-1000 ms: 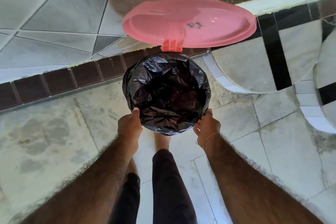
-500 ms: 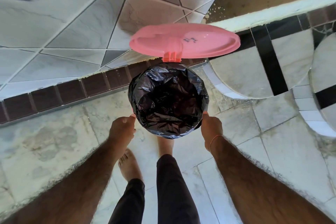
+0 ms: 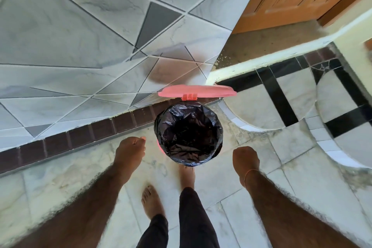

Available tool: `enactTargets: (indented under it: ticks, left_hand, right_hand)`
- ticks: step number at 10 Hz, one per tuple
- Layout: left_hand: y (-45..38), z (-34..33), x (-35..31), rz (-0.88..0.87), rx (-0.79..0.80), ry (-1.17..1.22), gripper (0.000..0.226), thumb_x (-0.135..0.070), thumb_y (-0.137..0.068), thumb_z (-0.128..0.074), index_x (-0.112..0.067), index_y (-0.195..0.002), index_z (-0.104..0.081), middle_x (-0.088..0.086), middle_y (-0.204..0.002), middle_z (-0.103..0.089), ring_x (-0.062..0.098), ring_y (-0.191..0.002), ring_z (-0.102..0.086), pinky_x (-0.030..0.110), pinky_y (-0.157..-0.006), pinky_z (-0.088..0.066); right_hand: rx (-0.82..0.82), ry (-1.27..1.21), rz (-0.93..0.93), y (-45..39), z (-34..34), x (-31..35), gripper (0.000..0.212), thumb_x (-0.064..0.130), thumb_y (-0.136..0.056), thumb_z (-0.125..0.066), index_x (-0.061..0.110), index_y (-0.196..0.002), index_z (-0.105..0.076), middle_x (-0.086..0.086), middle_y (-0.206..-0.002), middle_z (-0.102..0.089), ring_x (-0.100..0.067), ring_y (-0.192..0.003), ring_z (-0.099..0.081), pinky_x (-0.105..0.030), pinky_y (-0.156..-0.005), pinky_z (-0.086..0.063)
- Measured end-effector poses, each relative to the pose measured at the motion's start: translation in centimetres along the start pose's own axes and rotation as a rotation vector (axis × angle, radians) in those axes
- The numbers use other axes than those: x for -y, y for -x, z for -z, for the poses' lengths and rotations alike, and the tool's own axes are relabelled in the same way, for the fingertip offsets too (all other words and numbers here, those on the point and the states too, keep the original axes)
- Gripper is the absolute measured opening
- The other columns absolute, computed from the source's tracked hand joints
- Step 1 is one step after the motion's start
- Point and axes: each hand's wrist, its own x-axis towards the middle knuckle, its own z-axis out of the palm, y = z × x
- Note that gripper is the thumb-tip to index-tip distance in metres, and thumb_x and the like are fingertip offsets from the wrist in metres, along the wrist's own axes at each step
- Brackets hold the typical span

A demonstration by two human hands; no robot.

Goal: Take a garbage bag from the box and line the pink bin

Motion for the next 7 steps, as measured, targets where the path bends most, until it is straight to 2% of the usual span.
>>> enactTargets:
  ticks: [1, 2, 3, 4, 5, 6, 7]
  left_hand:
    - [1.5, 1.9, -1.7, -0.035, -0.006, -0.011, 0.025, -0.039, -0.073, -0.054, -0.029, -0.054, -0.065, -0.002, -0.049, -0.057, 0.022, -0.056, -0.053, 0.035, -0.064, -0.039]
    - [3.4, 3.4, -3.7, -0.097, 0.001, 0.012, 0.033, -0.042, -0.074, -0.052, -0.021, -0.049, -0.059, -0.002, -0.049, -0.053, 0.021, -0.056, -0.050, 0.033, -0.063, -0.037]
    - [5.0, 4.8, -6.2, -0.122, 0.008, 0.020, 0.033, -0.045, -0.073, -0.050, -0.019, -0.053, -0.051, 0.002, -0.056, -0.052, 0.021, -0.062, -0.050, 0.034, -0.062, -0.038]
    - [6.2, 6.4, -8.2, -0.149, -0.019, 0.002, 0.033, -0.044, -0.074, -0.047, -0.016, -0.057, -0.053, 0.010, -0.072, -0.061, 0.029, -0.073, -0.061, 0.044, -0.077, -0.054]
    - [7.9, 7.5, -9.8, -0.177, -0.059, 0.068, 0.031, -0.040, -0.073, -0.056, -0.018, -0.052, -0.065, 0.004, -0.052, -0.058, 0.029, -0.063, -0.057, 0.043, -0.068, -0.049]
    - [9.8, 8.5, -11.9, -0.285, -0.101, -0.007, 0.035, -0.040, -0.080, -0.053, -0.012, -0.066, -0.068, 0.010, -0.066, -0.070, 0.033, -0.070, -0.067, 0.043, -0.077, -0.057]
    - [12.6, 10.0, -14.2, -0.357, -0.098, -0.111, 0.041, -0.036, -0.091, -0.046, -0.001, -0.091, -0.068, 0.021, -0.093, -0.071, 0.038, -0.091, -0.067, 0.048, -0.086, -0.055]
  right_hand:
    - [-0.035, -0.017, -0.004, 2.3, 2.6, 0.5, 0.035, 0.005, -0.094, -0.043, 0.007, -0.122, -0.064, -0.011, -0.122, -0.064, -0.027, -0.119, -0.058, -0.030, -0.089, -0.049]
    - [-0.112, -0.220, -0.088, 3.6, 4.8, 0.8, 0.033, 0.009, -0.093, -0.042, -0.003, -0.114, -0.064, -0.021, -0.118, -0.064, -0.035, -0.112, -0.059, -0.029, -0.075, -0.040]
    - [-0.122, -0.313, -0.083, 4.8, 6.7, 2.1, 0.033, 0.009, -0.093, -0.041, -0.005, -0.113, -0.063, -0.023, -0.119, -0.063, -0.037, -0.113, -0.058, -0.035, -0.080, -0.044]
    - [-0.134, -0.406, -0.010, 6.8, 8.9, 3.6, 0.032, 0.013, -0.091, -0.045, -0.004, -0.111, -0.064, -0.024, -0.115, -0.065, -0.039, -0.108, -0.060, -0.038, -0.085, -0.050]
    - [-0.117, -0.371, 0.111, 8.6, 10.5, 5.2, 0.033, 0.021, -0.094, -0.044, -0.002, -0.106, -0.066, -0.021, -0.109, -0.067, -0.037, -0.104, -0.062, -0.034, -0.079, -0.047]
    - [-0.208, -0.364, 0.310, 10.7, 12.2, 7.0, 0.029, 0.028, -0.093, -0.045, 0.009, -0.082, -0.064, -0.013, -0.083, -0.065, -0.031, -0.084, -0.061, -0.032, -0.072, -0.042]
    - [-0.206, -0.334, 0.478, 13.8, 14.3, 8.2, 0.030, 0.030, -0.093, -0.048, 0.023, -0.063, -0.049, 0.001, -0.068, -0.052, -0.019, -0.071, -0.051, -0.027, -0.069, -0.036]
